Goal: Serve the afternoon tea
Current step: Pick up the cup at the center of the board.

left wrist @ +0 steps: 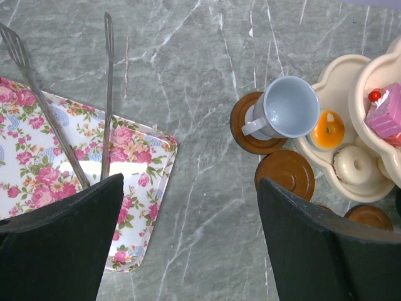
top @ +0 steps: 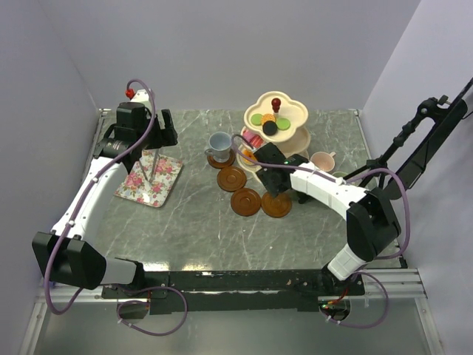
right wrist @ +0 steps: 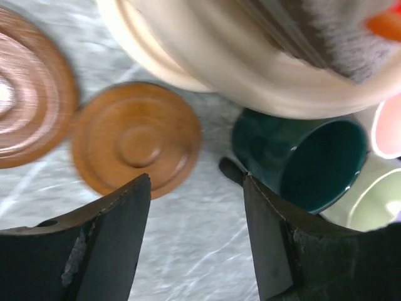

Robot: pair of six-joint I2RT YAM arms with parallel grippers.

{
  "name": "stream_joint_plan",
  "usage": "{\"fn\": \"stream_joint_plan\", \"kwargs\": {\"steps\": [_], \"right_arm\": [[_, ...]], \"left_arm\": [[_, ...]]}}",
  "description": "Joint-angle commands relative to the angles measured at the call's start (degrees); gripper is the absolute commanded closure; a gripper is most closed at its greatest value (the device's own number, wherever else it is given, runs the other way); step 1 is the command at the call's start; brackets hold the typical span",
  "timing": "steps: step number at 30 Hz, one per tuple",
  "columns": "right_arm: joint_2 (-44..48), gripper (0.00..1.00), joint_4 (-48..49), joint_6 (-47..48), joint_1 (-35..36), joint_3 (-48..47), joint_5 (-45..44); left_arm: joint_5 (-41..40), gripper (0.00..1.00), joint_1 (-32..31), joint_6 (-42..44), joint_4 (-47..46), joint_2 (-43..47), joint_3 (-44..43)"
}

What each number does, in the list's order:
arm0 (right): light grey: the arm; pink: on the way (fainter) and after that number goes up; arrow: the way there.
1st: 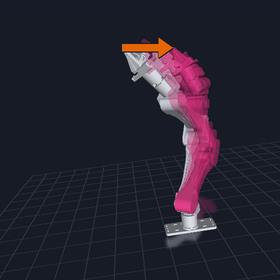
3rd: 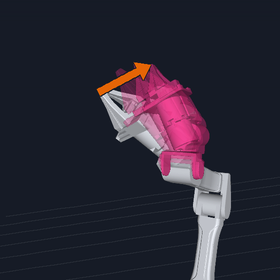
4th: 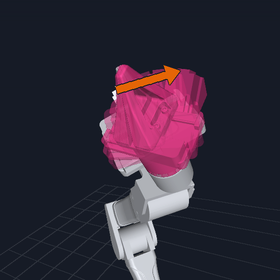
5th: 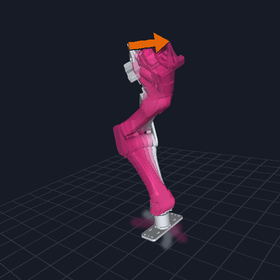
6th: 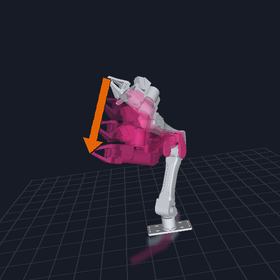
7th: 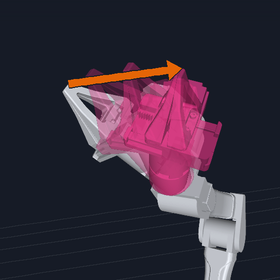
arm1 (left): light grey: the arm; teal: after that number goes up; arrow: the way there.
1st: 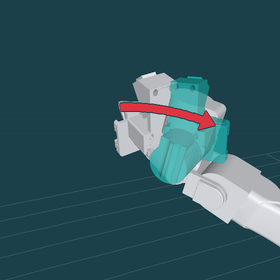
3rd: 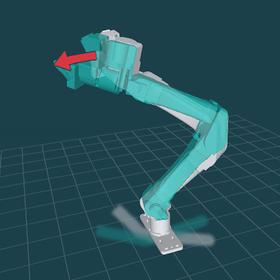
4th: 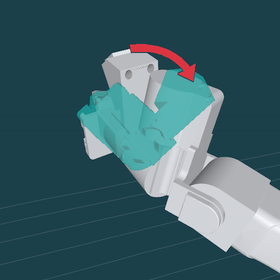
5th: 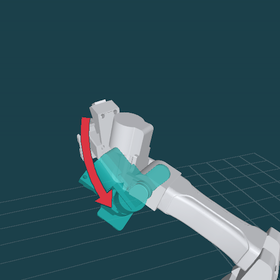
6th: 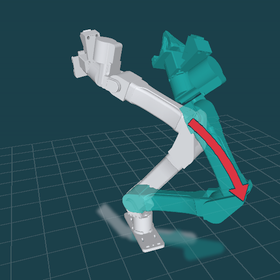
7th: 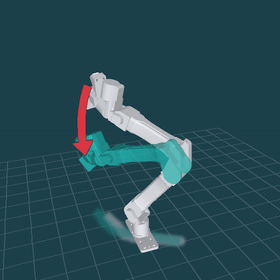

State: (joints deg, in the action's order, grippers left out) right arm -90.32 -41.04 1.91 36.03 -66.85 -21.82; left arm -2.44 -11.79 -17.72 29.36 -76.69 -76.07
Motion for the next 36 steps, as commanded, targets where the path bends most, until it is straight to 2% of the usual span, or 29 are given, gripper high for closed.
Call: {"fn": "stream_joint_plan", "kwargs": {"steps": [1,15,25,36], "right_arm": [[2.87,0.34,3.15,2.48,-4.21,0.75,-1.64],[0.68,0.36,4.91,3.71,-9.66,1.73,-2.52],[-1.26,0.52,4.39,3.8,-11.07,1.46,0.02],[-2.49,0.62,2.98,1.6,-11.07,2.86,1.26]], "left_arm": [[-0.73,0.08,0.28,-0.3,-2.12,1.98,0.05],[-0.38,0.08,0.28,0.05,-2.12,1.19,-0.3],[-0.99,0.08,0.37,0.4,-2.12,1.1,-0.3],[-1.17,0.08,0.37,0.58,-2.29,0.84,-0.48]]}}
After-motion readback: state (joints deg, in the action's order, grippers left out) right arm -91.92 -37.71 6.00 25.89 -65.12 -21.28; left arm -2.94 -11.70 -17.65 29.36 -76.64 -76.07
